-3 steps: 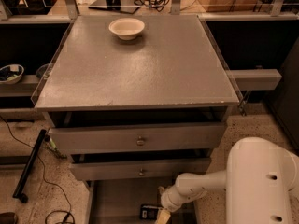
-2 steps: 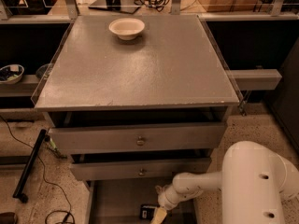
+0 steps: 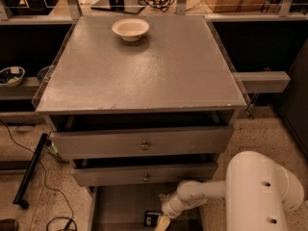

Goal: Pick rxbar blueberry from bottom drawer and place on counter

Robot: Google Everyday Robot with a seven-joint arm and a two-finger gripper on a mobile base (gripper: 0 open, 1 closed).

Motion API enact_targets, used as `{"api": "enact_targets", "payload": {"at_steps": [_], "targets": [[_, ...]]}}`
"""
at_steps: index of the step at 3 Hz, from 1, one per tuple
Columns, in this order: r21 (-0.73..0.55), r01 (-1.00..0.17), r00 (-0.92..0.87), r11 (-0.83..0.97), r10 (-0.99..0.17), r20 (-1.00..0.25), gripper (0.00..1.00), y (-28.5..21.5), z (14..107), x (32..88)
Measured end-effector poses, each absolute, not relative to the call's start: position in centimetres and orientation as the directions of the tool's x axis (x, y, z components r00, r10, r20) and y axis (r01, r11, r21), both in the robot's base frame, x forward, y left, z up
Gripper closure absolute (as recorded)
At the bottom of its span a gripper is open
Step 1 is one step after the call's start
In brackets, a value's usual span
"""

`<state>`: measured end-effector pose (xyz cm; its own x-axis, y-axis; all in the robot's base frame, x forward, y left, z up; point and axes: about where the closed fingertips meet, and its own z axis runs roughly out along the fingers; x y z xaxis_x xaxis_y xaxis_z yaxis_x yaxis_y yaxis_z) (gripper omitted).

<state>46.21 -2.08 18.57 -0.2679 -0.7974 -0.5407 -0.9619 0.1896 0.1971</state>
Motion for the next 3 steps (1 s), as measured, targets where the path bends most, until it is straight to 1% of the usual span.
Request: {"api": "enact_targets", "payload": {"at_steps": [1, 2, 3], "targets": [[0.227, -0.950, -0.309, 0.216, -0.764, -0.567, 0.00, -1.3, 15.4, 47.4], [0.227, -0.950, -0.309, 0.216, -0.764, -0.567, 0.00, -1.3, 15.4, 47.4], [0.274, -0.936, -0.343, 0.222, -0.752, -0.563, 0.00, -1.7, 13.4, 45.8]]}}
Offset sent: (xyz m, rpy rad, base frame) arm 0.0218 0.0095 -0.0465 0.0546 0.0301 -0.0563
